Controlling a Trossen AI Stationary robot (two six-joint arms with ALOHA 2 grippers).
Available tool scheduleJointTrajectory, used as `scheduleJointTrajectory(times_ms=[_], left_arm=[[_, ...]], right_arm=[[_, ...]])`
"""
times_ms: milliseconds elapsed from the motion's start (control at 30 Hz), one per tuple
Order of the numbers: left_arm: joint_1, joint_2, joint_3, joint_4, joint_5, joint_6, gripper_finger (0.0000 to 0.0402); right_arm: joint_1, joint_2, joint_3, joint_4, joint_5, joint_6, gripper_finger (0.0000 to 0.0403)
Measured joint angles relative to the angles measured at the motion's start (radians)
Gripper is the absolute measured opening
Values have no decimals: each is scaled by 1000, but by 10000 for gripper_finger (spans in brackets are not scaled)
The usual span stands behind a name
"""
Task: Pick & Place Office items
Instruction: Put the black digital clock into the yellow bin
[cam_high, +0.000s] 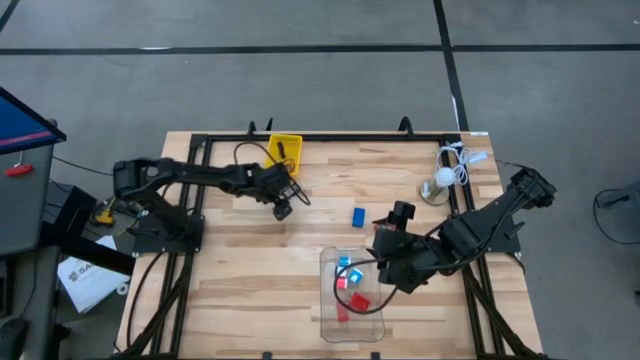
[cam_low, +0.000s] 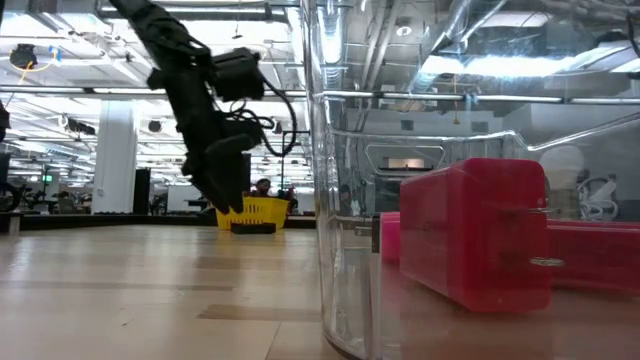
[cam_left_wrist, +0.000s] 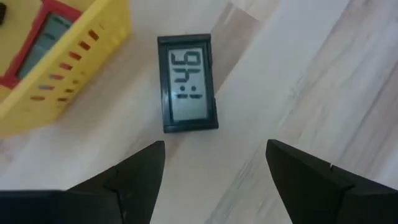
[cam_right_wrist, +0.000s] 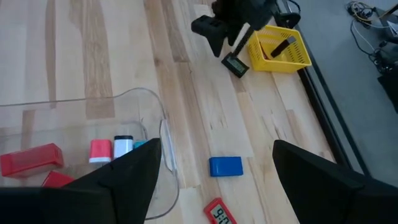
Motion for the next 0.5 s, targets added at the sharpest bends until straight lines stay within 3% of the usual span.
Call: scheduleJointTrajectory(times_ms=[500], left_arm=[[113,77,65,-28,86,53,278]], right_arm=[[38,0,0,-26,0,57,302]])
